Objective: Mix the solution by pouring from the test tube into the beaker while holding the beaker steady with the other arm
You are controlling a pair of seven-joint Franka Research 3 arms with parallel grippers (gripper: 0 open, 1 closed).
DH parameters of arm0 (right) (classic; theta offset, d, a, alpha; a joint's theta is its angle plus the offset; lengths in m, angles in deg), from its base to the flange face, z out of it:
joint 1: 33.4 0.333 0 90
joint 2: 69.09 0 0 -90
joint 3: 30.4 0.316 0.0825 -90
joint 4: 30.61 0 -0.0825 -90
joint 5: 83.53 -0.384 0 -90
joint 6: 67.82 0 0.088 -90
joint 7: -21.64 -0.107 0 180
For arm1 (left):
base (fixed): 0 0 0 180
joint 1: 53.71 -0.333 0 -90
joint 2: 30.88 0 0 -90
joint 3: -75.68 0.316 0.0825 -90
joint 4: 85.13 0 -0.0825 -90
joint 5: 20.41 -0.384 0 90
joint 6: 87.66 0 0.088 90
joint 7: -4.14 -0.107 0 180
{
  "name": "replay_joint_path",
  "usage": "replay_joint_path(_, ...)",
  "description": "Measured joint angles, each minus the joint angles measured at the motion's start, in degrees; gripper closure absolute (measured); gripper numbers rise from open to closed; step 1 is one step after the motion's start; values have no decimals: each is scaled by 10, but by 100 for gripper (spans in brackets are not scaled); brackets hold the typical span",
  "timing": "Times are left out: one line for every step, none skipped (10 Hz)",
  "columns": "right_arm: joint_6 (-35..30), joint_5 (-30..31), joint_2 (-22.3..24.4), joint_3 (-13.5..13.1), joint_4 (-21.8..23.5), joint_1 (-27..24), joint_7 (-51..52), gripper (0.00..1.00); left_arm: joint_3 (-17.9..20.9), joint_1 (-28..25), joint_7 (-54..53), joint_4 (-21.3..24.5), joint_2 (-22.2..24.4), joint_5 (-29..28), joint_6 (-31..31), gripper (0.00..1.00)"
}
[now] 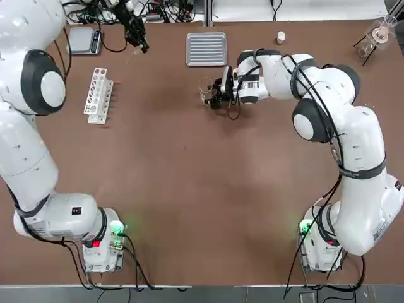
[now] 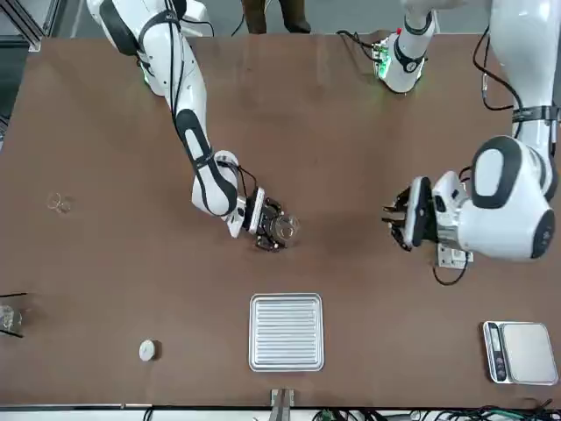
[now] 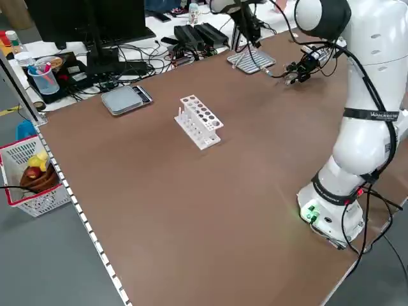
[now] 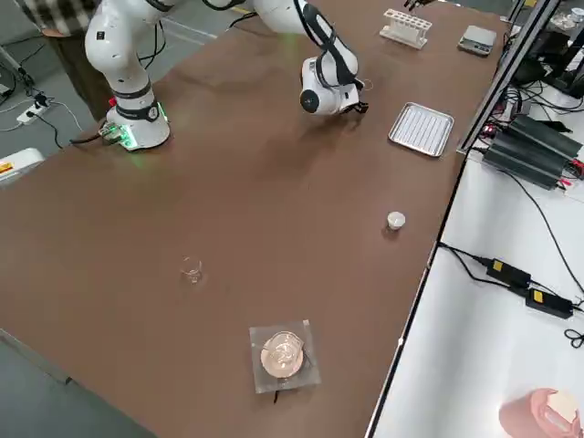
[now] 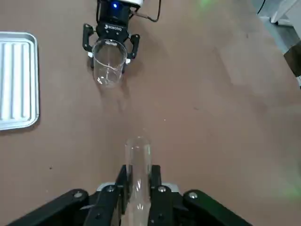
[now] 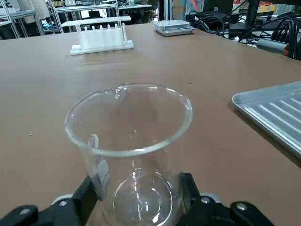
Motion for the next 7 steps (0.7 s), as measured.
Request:
replay_joint_path(1, 0, 0, 0, 0, 0, 0, 23, 0, 22, 19, 3, 0, -3, -18, 78)
replay_joint_path(1, 0, 0, 0, 0, 0, 0, 23, 0, 44, 46, 6, 0, -4, -36, 78)
replay_joint_path(2, 0, 0, 0, -1, 0, 0, 23, 1, 66, 76, 10, 0, -5, -55, 78)
replay_joint_path(3, 0, 0, 0, -1, 0, -1, 23, 1, 86, 101, 15, 0, -5, -75, 78)
replay_joint_path(5, 0, 0, -1, -1, 0, -1, 23, 3, 104, 125, 22, -1, -5, -95, 78)
replay_joint_path(5, -1, 0, -1, -2, 0, -2, 23, 6, 120, 151, 27, -3, -6, -110, 78)
replay_joint_path(6, -2, 0, -1, -2, 0, -2, 23, 14, 138, 172, 28, -6, -17, -123, 78)
